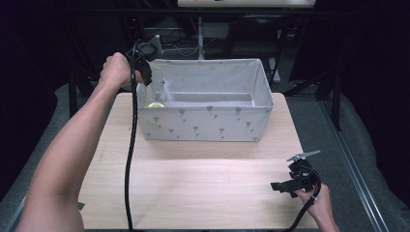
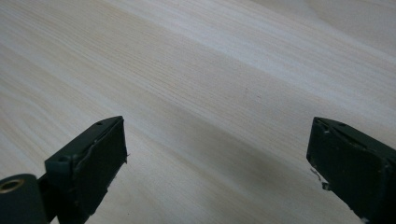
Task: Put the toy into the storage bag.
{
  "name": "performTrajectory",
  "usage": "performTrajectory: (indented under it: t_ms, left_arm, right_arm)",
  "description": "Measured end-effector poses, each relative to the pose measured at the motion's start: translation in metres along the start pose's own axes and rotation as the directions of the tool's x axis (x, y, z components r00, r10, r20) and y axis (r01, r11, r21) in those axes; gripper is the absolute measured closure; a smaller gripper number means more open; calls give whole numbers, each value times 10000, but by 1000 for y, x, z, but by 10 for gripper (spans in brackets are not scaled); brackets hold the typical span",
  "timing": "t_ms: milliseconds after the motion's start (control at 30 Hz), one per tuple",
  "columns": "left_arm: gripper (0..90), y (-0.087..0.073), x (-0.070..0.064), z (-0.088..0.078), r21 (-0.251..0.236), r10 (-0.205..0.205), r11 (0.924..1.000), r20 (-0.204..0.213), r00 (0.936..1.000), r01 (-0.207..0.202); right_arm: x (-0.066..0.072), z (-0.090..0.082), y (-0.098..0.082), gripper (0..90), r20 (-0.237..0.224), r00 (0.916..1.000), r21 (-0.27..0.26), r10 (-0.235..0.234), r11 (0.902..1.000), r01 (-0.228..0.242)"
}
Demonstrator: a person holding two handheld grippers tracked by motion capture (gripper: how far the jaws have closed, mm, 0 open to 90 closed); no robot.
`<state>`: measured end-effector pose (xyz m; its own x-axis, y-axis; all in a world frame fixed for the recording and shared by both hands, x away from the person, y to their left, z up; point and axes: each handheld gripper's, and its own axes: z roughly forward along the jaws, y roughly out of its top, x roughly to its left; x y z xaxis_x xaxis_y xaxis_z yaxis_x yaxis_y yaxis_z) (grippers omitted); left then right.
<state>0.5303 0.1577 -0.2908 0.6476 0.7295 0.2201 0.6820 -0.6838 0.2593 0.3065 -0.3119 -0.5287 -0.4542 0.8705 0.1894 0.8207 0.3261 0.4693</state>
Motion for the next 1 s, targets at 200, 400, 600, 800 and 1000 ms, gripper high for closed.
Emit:
performTrajectory:
  t_ms: [200,400,600,800,1000]
  left_arm:
    - [882,-10,2,9,204,-160,9997,125,9998,157]
    - [881,-19,6,22,474,-307,9984,302,9991,293]
    - [881,-26,5,37,738,-407,9966,457,9981,372]
    - [881,-30,3,45,837,-419,9958,451,9981,380]
    - [879,-32,1,54,1004,-396,9944,542,9977,340]
  right_arm:
    - [0,0,0,46,-14,10000,41,12,10000,-11]
    - [0,0,0,46,16,10000,-58,59,10000,-59]
    - [1,-1,0,45,58,10000,-67,9,10000,-8]
    - [1,-1,-1,45,57,10000,-28,56,10000,-56]
    - [4,-1,0,45,102,9999,5,-17,10000,17]
